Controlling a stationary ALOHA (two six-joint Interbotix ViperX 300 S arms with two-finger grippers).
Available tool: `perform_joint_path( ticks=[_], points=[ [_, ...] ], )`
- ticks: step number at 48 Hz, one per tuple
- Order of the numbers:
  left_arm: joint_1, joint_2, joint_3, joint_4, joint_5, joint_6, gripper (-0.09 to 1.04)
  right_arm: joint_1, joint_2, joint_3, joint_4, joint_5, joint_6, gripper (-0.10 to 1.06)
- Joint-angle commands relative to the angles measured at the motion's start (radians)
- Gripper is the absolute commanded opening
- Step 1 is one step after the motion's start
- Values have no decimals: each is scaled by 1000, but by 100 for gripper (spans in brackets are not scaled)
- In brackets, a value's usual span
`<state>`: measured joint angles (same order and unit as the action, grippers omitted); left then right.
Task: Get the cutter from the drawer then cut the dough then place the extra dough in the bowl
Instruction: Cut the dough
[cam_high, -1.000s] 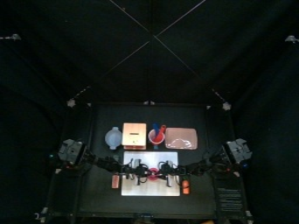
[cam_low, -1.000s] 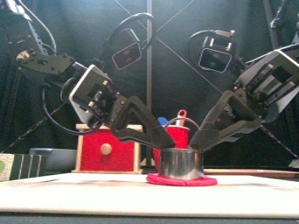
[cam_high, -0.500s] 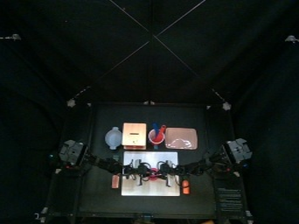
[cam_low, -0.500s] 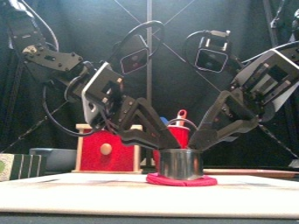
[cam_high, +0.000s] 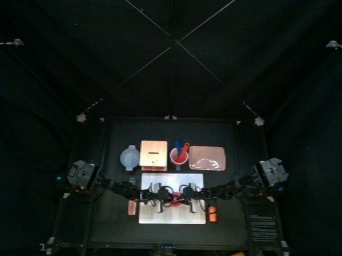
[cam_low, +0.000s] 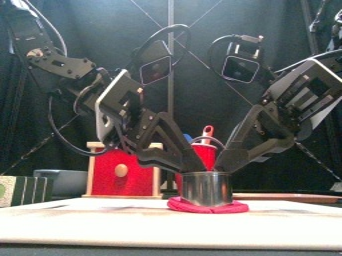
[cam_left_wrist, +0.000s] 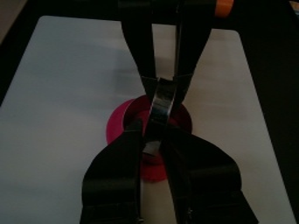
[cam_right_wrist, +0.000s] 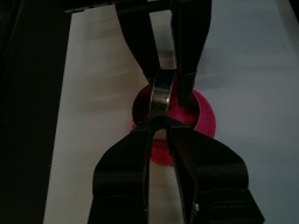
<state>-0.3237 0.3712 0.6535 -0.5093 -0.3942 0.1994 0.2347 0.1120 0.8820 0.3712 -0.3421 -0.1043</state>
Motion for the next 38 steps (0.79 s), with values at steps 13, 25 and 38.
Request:
perform_joint_path(
  ticks=[13,25,38],
  points=[
    [-91,101,14,5,117,-6,54,-17,61,-12,9,35,6,52],
    [-91,95,11,6,146,-6,54,-17,74,-11,12,66,8,52],
    [-92,87,8,11,184,-6,54,-17,78,-9,23,149,8,52]
  ],
)
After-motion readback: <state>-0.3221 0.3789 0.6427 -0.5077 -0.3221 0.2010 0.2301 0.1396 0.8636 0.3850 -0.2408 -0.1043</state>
